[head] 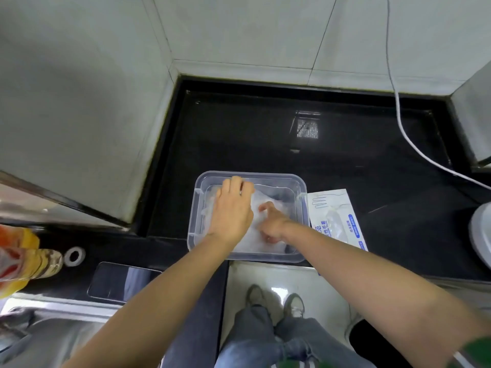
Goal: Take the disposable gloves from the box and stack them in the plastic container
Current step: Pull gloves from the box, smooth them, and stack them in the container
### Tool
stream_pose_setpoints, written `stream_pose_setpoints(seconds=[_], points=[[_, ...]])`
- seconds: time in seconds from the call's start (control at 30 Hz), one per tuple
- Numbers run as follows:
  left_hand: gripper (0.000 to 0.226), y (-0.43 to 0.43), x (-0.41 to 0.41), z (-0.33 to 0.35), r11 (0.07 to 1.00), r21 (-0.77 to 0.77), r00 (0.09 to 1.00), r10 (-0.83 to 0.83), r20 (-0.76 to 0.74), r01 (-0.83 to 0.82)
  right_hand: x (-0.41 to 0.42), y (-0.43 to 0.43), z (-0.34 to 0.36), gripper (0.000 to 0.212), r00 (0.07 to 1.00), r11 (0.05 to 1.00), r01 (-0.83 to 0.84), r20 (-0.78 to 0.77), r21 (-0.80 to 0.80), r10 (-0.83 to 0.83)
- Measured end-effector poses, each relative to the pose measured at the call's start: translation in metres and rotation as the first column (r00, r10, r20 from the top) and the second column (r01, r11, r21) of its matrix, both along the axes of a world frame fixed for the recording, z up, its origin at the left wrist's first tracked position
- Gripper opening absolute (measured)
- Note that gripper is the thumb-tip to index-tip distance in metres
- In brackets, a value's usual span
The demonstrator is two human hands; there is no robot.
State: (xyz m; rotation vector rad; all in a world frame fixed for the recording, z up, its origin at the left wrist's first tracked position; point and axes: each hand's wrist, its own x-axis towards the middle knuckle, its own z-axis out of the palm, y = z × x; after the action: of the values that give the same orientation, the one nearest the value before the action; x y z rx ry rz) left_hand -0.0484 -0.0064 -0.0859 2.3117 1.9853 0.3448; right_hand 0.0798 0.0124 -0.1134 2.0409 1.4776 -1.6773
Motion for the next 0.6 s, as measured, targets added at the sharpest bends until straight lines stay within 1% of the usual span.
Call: stream_pose_setpoints(seconds=[0.03,0.07,0.1,0.13,0.17,0.2,0.23,0.27,0.3,0.33,0.4,0.47,0.53,0.57,0.6], points=[[0.03,0.0,0.006,0.004,0.998,-0.034,0.998,-0.045,0.04,0.046,0.0,0.0,-0.001,0.049,1.0,1.0,-0.003,-0.005,-0.002,0.003],[0.027,0.001,0.012,0.007,0.987,-0.151,0.996,-0.046,0.077,0.057,0.001,0.001,0.0,0.049,1.0,1.0,-0.014,-0.005,-0.004,0.014],[0.029,0.003,0.015,0.005,0.942,-0.334,0.997,-0.008,0.08,0.034,0.002,0.001,-0.001,0.049,1.0,1.0,-0.026,-0.004,-0.006,0.025],[0.036,0.005,0.016,0.0,0.85,-0.527,0.998,0.032,0.049,-0.002,0.003,0.001,0.0,0.052,1.0,1.0,-0.028,-0.004,-0.013,0.028],[0.046,0.005,0.013,-0.008,0.734,-0.678,0.997,0.073,0.024,-0.038,0.004,0.001,0.0,0.056,1.0,0.999,-0.02,-0.006,-0.029,0.019],[0.057,0.005,0.006,-0.016,0.639,-0.765,0.993,0.121,0.004,-0.074,0.005,0.0,0.0,0.059,1.0,0.999,-0.003,-0.007,-0.048,0.003],[0.067,0.004,-0.002,-0.023,0.599,-0.792,0.987,0.161,-0.021,-0.115,0.006,0.0,-0.001,0.062,1.0,0.998,0.02,-0.008,-0.064,-0.021],[0.073,0.002,-0.009,-0.029,0.602,-0.783,0.98,0.193,-0.049,-0.158,0.006,0.0,-0.002,0.064,0.999,0.996,0.046,-0.008,-0.08,-0.047],[0.076,0.0,-0.016,-0.032,0.629,-0.754,0.973,0.222,-0.062,-0.191,0.005,0.0,-0.003,0.066,0.997,0.993,0.07,-0.006,-0.09,-0.071],[0.077,-0.002,-0.02,-0.034,0.649,-0.733,0.97,0.235,-0.063,-0.205,0.005,0.0,-0.003,0.069,0.996,0.992,0.089,-0.006,-0.093,-0.09],[0.081,-0.004,-0.021,-0.034,0.641,-0.741,0.973,0.22,-0.068,-0.197,0.002,0.0,-0.005,0.076,0.995,0.991,0.103,0.006,-0.086,-0.102],[0.084,-0.005,-0.018,-0.033,0.606,-0.769,0.974,0.208,-0.094,-0.204,0.001,0.0,-0.006,0.082,0.998,0.993,0.065,0.022,-0.099,-0.063],[0.083,-0.004,-0.016,-0.029,0.585,-0.783,0.973,0.199,-0.117,-0.214,0.002,0.001,-0.001,0.083,1.0,0.993,-0.014,0.02,-0.118,0.017],[0.079,-0.003,-0.015,-0.026,0.597,-0.774,0.975,0.184,-0.124,-0.211,0.003,0.002,0.006,0.08,0.997,0.994,-0.07,0.011,-0.086,0.071],[0.07,-0.002,-0.016,-0.021,0.623,-0.754,0.977,0.164,-0.135,-0.209,0.005,0.005,0.014,0.073,0.993,0.993,-0.118,-0.007,-0.014,0.118]])
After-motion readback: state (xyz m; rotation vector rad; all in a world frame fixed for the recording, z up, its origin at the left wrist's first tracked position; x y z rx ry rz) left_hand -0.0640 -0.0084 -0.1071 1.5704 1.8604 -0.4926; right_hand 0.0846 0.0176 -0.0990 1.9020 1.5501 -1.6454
